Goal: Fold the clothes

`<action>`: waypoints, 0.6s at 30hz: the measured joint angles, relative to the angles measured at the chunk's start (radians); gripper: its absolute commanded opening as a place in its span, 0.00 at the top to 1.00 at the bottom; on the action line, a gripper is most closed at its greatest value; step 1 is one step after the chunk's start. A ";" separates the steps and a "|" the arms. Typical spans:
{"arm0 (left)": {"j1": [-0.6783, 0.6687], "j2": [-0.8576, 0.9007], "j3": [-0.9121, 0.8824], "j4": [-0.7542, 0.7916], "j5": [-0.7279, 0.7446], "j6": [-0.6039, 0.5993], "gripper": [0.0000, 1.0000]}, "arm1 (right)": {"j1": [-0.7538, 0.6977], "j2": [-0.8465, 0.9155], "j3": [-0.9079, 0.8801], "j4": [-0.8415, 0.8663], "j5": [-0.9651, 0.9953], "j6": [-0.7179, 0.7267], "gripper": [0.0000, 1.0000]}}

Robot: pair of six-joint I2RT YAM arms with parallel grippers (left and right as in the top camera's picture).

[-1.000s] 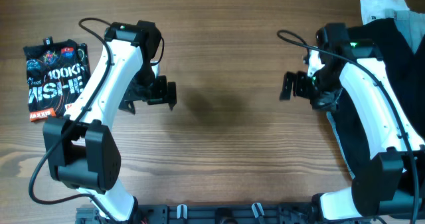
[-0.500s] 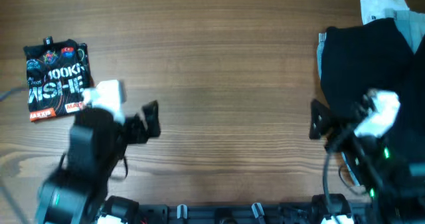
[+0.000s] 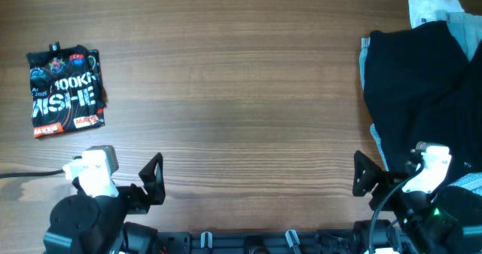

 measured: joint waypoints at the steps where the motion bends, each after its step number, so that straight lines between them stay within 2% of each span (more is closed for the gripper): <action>1: 0.000 0.000 0.000 -0.016 0.000 0.000 0.00 | 0.000 0.000 0.000 -0.004 0.000 0.000 0.00; 11: 0.000 0.000 0.000 -0.098 0.000 0.000 0.00 | 0.000 -0.024 -0.008 0.008 0.034 0.000 0.00; 14: 0.000 0.000 -0.001 -0.098 0.000 0.000 0.00 | 0.000 -0.077 -0.061 0.120 0.063 -0.027 0.00; 18: 0.000 0.000 -0.001 -0.098 0.000 0.000 0.00 | 0.000 -0.214 -0.253 0.392 0.075 -0.106 0.00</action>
